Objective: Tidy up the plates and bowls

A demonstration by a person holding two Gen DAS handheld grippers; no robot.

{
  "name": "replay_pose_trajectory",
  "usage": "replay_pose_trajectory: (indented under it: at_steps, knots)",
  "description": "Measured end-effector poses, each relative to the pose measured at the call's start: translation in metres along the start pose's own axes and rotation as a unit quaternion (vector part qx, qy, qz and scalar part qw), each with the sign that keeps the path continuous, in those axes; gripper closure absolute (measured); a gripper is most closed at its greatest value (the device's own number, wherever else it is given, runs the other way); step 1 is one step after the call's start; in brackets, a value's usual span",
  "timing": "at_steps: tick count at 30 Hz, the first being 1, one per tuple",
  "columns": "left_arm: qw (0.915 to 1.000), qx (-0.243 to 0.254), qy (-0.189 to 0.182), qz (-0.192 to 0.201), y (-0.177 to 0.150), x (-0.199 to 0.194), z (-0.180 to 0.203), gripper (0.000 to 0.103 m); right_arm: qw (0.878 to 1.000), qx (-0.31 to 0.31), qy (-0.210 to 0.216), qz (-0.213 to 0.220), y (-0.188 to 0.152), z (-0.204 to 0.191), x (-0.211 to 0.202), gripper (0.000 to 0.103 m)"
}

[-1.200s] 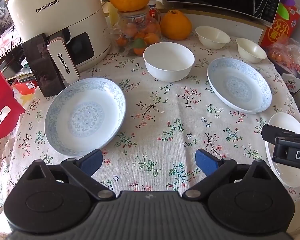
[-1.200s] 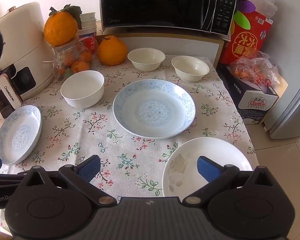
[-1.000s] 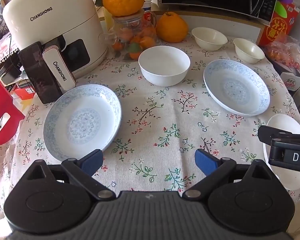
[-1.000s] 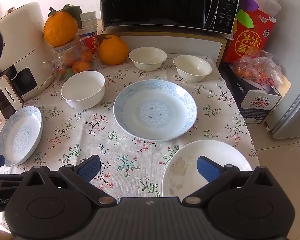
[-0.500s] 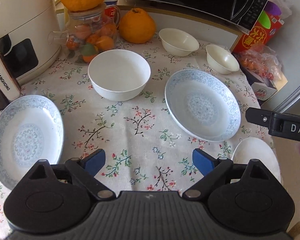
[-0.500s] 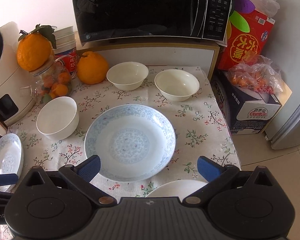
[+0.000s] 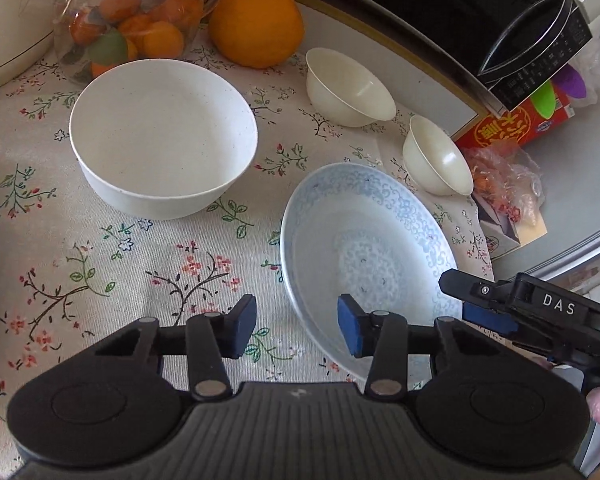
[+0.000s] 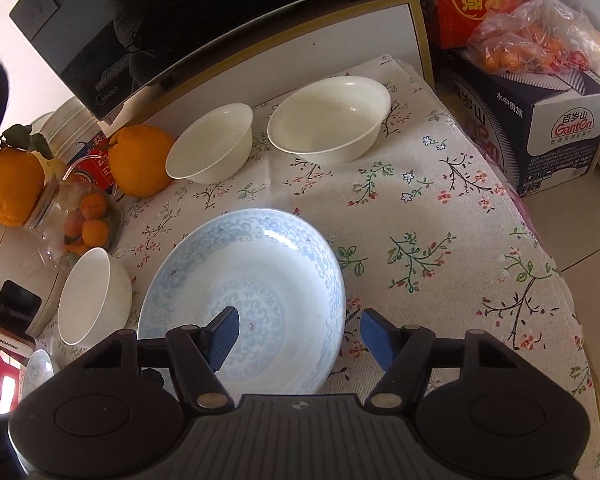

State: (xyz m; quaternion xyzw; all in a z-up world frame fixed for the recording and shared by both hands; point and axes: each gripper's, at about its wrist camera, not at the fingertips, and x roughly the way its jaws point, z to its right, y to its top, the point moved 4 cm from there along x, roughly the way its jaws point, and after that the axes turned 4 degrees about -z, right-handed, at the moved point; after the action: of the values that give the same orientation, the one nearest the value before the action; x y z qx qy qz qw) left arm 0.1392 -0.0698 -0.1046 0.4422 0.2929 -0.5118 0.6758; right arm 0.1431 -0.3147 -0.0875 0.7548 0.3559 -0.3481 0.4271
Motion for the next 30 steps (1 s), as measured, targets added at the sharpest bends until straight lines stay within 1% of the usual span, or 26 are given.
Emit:
replay_pose_trajectory:
  at_steps: [1, 3, 6, 7, 8, 9, 10, 11, 12, 13, 16, 18, 20, 23, 27, 30]
  knots:
    - [0.9999, 0.004, 0.001, 0.010, 0.005, 0.003, 0.001, 0.066, 1.000, 0.009, 0.005, -0.002, 0.000, 0.002, 0.001, 0.046]
    - [0.9998, 0.004, 0.006, 0.021, 0.008, 0.007, 0.002, 0.069, 1.000, 0.025, 0.015, -0.003, 0.000, 0.005, 0.004, 0.055]
    - [0.9997, -0.001, 0.005, 0.026, 0.010, 0.012, -0.004, 0.078, 0.999, 0.044, 0.021, -0.007, 0.000, 0.008, 0.009, 0.065]
    - [0.9996, -0.003, 0.004, 0.026, 0.011, 0.014, -0.005, 0.083, 0.998, 0.050, 0.022, -0.006, 0.001, 0.010, 0.010, 0.067]
    - [0.9997, -0.006, 0.005, 0.024, 0.013, 0.018, -0.005, 0.088, 0.998, 0.053, 0.021, -0.007, 0.001, 0.012, 0.012, 0.071]
    - [0.9997, -0.007, 0.005, 0.024, 0.013, 0.020, -0.004, 0.090, 0.998, 0.056, 0.020, -0.007, 0.001, 0.014, 0.014, 0.077]
    - [0.9997, -0.007, 0.004, 0.024, 0.013, 0.021, -0.005, 0.094, 0.998, 0.059, 0.019, -0.007, 0.001, 0.016, 0.015, 0.080]
    - [0.9995, -0.004, -0.003, 0.030, 0.013, 0.020, -0.005, 0.095, 0.998, 0.063, 0.018, -0.007, 0.000, 0.018, 0.016, 0.085]
    - [0.9995, -0.003, -0.001, 0.031, 0.013, 0.019, -0.004, 0.096, 0.998, 0.066, 0.016, -0.006, 0.000, 0.020, 0.017, 0.093]
    - [0.9994, 0.001, 0.003, 0.034, 0.014, 0.019, -0.003, 0.096, 0.998, 0.066, 0.013, -0.004, 0.000, 0.021, 0.016, 0.096]
    - [0.9989, 0.011, 0.018, 0.042, 0.013, 0.014, -0.001, 0.096, 0.997, 0.070, 0.021, 0.001, -0.002, 0.021, 0.012, 0.097]
    - [0.9988, 0.012, 0.023, 0.042, 0.012, 0.009, -0.004, 0.096, 0.999, 0.049, 0.018, 0.009, -0.003, 0.013, 0.006, 0.097]
    - [0.9984, 0.020, 0.031, 0.043, 0.012, 0.004, -0.007, 0.096, 0.999, 0.035, 0.012, 0.008, -0.005, 0.004, 0.001, 0.097]
    - [0.9978, 0.029, 0.042, 0.043, 0.009, -0.004, -0.012, 0.096, 1.000, 0.017, 0.006, -0.005, -0.010, -0.009, -0.002, 0.096]
    - [0.9979, 0.030, 0.049, 0.029, 0.004, -0.010, -0.022, 0.096, 0.999, -0.006, -0.005, -0.035, -0.023, -0.021, 0.000, 0.096]
    - [0.9973, 0.037, 0.057, 0.028, 0.000, -0.015, -0.026, 0.096, 0.999, -0.025, -0.009, -0.048, -0.030, -0.031, 0.001, 0.095]
